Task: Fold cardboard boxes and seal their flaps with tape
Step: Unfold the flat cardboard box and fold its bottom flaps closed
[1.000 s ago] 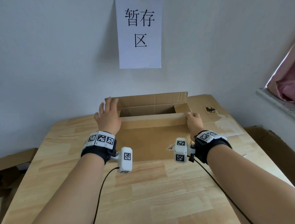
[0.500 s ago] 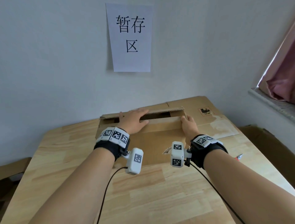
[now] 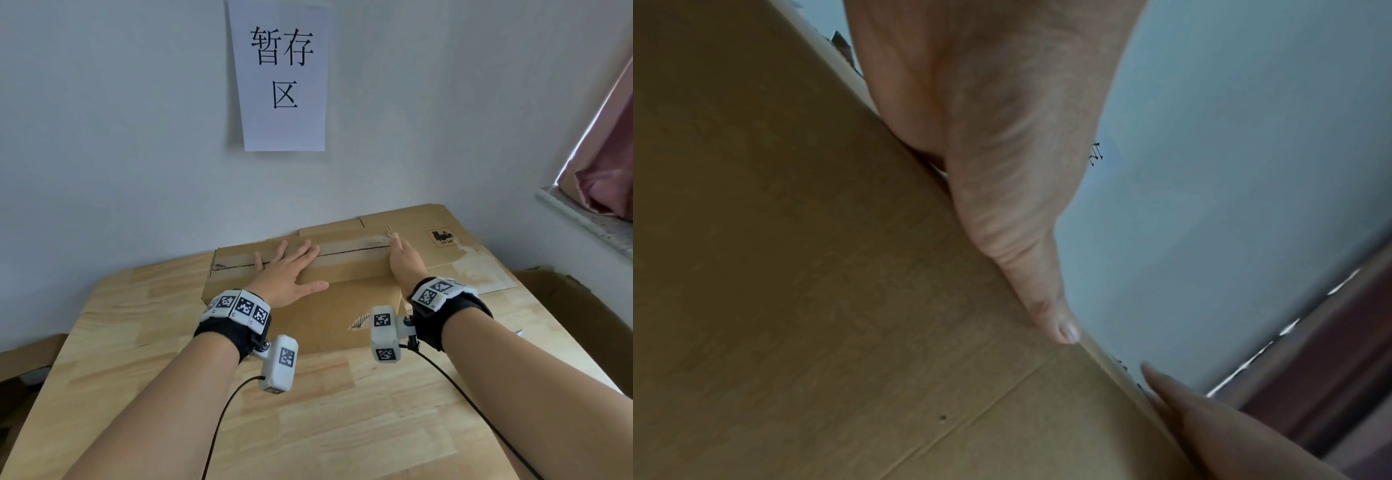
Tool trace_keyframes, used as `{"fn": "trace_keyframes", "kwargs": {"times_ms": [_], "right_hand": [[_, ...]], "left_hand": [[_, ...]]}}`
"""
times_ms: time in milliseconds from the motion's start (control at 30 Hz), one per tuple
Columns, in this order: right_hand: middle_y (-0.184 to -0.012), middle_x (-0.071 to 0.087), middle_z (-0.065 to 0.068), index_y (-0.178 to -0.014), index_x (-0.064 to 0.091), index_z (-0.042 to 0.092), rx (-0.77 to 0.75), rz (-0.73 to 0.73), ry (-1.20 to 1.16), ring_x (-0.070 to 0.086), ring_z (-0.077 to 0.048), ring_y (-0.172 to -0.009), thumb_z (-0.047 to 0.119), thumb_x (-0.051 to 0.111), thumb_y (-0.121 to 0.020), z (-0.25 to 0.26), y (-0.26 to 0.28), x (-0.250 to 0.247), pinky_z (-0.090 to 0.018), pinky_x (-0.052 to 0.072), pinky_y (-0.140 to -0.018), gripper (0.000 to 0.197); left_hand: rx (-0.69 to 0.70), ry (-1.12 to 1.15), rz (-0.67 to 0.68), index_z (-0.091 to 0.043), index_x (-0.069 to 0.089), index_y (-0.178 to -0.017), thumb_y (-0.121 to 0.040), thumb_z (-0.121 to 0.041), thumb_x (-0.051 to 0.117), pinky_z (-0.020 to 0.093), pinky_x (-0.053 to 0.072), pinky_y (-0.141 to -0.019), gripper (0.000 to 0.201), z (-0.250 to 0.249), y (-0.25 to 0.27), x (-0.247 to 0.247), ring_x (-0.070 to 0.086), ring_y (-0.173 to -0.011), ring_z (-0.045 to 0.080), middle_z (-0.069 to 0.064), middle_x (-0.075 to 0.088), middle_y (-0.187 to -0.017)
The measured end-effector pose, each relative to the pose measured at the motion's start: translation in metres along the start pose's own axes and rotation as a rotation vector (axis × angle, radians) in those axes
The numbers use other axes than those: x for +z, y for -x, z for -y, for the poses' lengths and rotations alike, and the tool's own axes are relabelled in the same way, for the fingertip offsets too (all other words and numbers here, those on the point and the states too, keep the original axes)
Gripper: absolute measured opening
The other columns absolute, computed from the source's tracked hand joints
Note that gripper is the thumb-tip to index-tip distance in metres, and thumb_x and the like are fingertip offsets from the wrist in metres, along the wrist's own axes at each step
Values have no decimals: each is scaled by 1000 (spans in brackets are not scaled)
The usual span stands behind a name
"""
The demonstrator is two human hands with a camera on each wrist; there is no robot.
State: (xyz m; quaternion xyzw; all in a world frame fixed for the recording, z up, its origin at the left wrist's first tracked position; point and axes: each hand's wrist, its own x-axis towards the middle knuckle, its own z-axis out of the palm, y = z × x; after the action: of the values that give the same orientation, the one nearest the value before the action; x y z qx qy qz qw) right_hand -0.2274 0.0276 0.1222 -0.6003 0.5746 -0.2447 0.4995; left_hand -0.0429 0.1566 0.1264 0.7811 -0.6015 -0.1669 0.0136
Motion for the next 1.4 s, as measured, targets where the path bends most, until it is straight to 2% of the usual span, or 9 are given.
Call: {"fn": "trace_keyframes", "kwargs": {"times_ms": [167, 267, 400, 567, 633, 1000, 1133, 1233, 1400], "right_hand": [[-135, 53, -7, -141, 42, 18, -57, -81, 60, 49, -28, -124, 32, 31, -102, -5, 2, 7, -37, 40, -100, 42], [-137, 52, -8, -141, 42, 18, -36, -105, 47, 48, -28, -125, 30, 33, -102, -4, 1, 4, -36, 40, -100, 41], [-139, 50, -8, -142, 40, 18, -36, -110, 43, 47, -28, -126, 30, 33, -102, -8, 1, 4, -34, 39, -100, 43], [-141, 49, -8, -143, 40, 19, -28, -128, 20, 45, -28, -129, 31, 34, -102, -11, 3, 6, -36, 37, -103, 43], [-140, 49, -8, -142, 41, 19, -18, -135, 9, 45, -29, -128, 30, 34, -102, -13, 3, 5, -36, 38, -103, 42], [-140, 50, -6, -141, 43, 21, -3, -158, -28, 46, -28, -127, 31, 30, -102, -15, 8, 6, -34, 37, -102, 42], [-135, 55, -5, -139, 47, 26, -9, -192, -35, 52, -29, -120, 45, 34, -99, -16, 8, 1, -37, 43, -100, 46], [-132, 57, -3, -137, 49, 27, 13, -234, -74, 54, -28, -117, 45, 38, -98, -13, 4, -10, -36, 45, -98, 44], [-122, 63, -4, -133, 52, 31, 18, -294, -86, 60, -28, -102, 46, 37, -97, -8, -10, -27, -44, 50, -92, 42]], "left_hand": [[7, 23, 0, -43, 0, -149, -89, -69, 26, 56, -20, -107, 71, -3, 5, 4, -18, -144, 14, -22, -12, -156], [-21, 110, -79, -33, 9, -151, -98, -55, 15, 48, -11, -115, 58, 10, 8, -1, -8, -146, 11, -14, -2, -159], [-313, 119, -311, -23, 13, -152, -101, -46, 20, 48, 7, -118, 56, 62, 24, 3, 6, -147, 20, -3, 6, -160], [-522, 823, -437, -25, 18, -151, -99, -50, 31, 37, 21, -114, 60, 79, 42, 10, 23, -143, 21, -2, 22, -157], [-560, 942, -509, -23, 25, -150, -99, -50, 30, 36, 22, -114, 58, 75, 39, 13, 26, -142, 20, -3, 27, -155], [-576, 831, -574, -12, 38, -144, -103, -34, 30, 33, 27, -111, 47, 78, 33, 17, 35, -137, 24, 6, 40, -148], [-560, 852, -569, -13, 36, -145, -103, -35, 30, 34, 25, -114, 48, 73, 31, 14, 32, -139, 22, 3, 37, -150], [-519, 873, -590, -13, 36, -145, -104, -33, 30, 29, 24, -111, 46, 63, 23, 3, 32, -139, 19, 1, 36, -150], [-492, 878, -582, -14, 36, -145, -104, -32, 30, 27, 24, -109, 46, 47, 4, -2, 32, -139, 18, 0, 37, -150]]}}
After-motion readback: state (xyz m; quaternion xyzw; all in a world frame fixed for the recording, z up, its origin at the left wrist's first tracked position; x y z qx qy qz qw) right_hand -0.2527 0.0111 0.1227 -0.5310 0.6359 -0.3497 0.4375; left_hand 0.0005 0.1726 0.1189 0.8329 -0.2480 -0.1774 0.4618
